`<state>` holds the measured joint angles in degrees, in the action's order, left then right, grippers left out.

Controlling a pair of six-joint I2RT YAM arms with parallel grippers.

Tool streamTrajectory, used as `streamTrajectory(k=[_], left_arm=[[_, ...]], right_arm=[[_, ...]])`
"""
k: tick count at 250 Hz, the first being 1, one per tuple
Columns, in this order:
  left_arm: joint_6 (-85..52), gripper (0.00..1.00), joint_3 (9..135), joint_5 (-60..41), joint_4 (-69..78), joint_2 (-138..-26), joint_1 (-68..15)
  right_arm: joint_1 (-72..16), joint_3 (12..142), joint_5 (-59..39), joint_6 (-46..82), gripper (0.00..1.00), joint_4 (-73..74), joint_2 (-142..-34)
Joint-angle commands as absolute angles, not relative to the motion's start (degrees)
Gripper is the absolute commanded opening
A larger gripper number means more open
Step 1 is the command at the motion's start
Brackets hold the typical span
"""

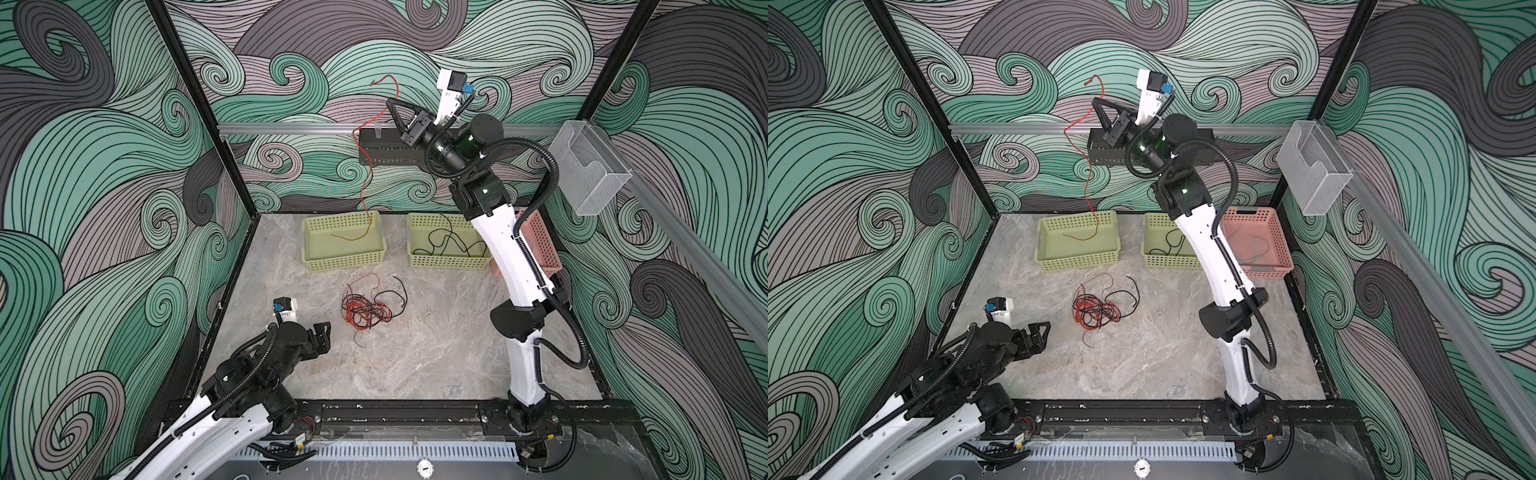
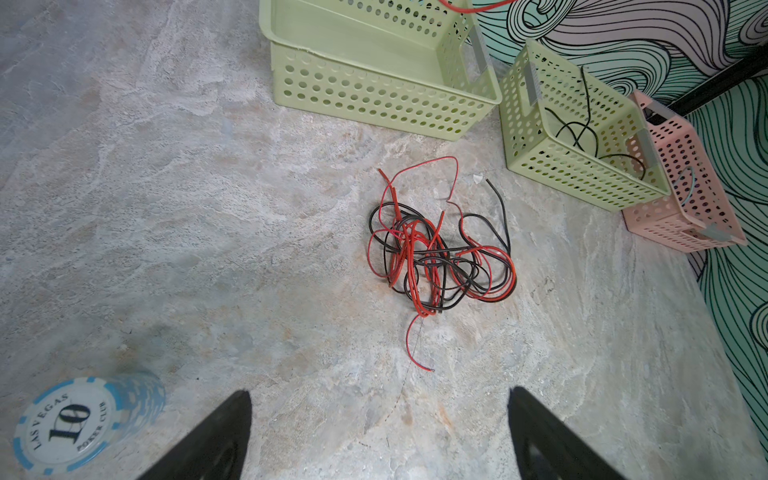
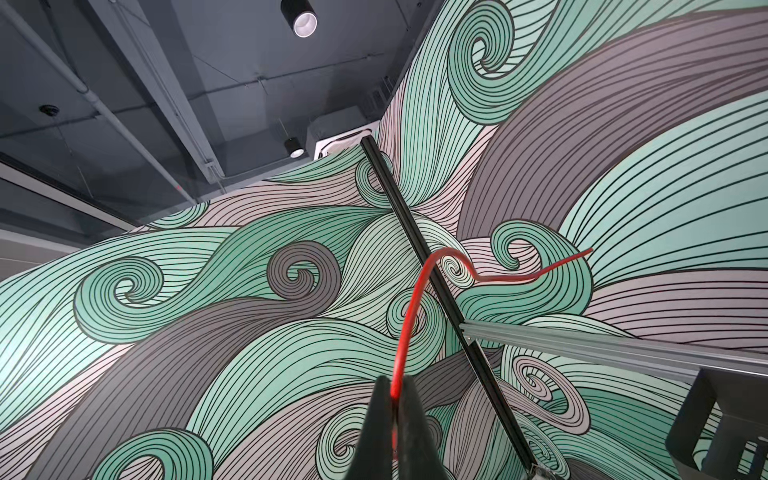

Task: Untangle the cables
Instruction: 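Raise the red cable higher with the right gripper while the left gripper lifts open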

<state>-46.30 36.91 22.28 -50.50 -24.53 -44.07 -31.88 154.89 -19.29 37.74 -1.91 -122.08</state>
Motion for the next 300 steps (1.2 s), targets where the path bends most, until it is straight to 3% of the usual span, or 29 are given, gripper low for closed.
streamTrajectory(k=[1,200,244,300], left_arm=[[-46.1,0.93,36.9,23.2,-51.2,-24.1,-44.4],[-45.6,0.93,35.9,23.0,-49.8,-22.0,-44.4],[-45.6,0.93,36.1,22.9,-50.1,-22.2,-44.3],[-45.2,0.93,36.0,23.4,-49.7,-22.1,-44.4]], right_arm=[[-32.1,159.3,-18.3,37.1,0.0,-2.7,-127.9],[-32.6,159.5,-15.2,34.1,0.0,-1.5,-130.0],[-30.7,162.4,-13.6,37.3,0.0,0.0,-133.1],[-30.8,161.6,-15.6,39.5,0.0,5.5,-129.6]])
